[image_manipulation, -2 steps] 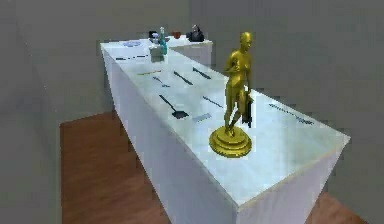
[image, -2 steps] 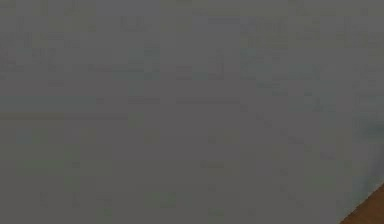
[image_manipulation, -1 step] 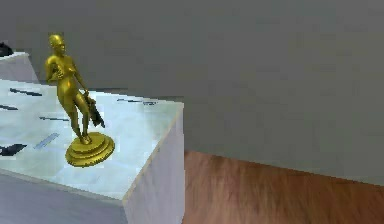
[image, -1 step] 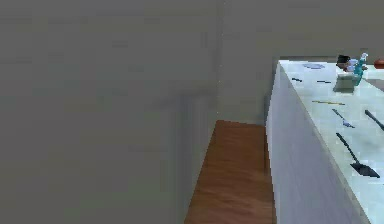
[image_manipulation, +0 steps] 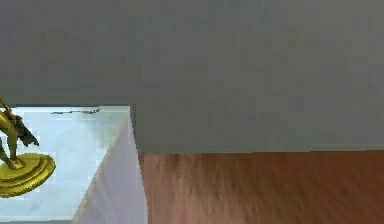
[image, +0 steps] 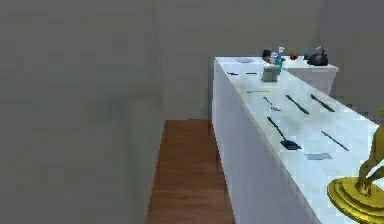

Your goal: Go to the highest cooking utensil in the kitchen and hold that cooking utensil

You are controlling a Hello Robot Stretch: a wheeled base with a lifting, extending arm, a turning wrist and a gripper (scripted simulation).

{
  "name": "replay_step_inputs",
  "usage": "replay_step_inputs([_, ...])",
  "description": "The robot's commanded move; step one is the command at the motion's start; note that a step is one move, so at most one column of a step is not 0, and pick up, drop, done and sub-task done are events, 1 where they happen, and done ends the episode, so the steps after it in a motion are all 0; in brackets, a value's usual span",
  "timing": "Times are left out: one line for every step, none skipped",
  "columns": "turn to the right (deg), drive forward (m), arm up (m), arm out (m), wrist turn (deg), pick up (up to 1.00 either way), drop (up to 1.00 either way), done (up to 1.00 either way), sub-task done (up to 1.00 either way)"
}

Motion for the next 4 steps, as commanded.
replay_step_inputs([0.0, 0.95, 0.00, 0.00, 0.0, 0.00, 0.00, 0.00, 0.00])
replay_step_inputs([45.0, 0.00, 0.00, 0.00, 0.0, 0.00, 0.00, 0.00, 0.00])
replay_step_inputs([45.0, 0.00, 0.00, 0.00, 0.0, 0.00, 0.00, 0.00, 0.00])
replay_step_inputs([45.0, 0.00, 0.00, 0.00, 0.0, 0.00, 0.00, 0.00, 0.00])
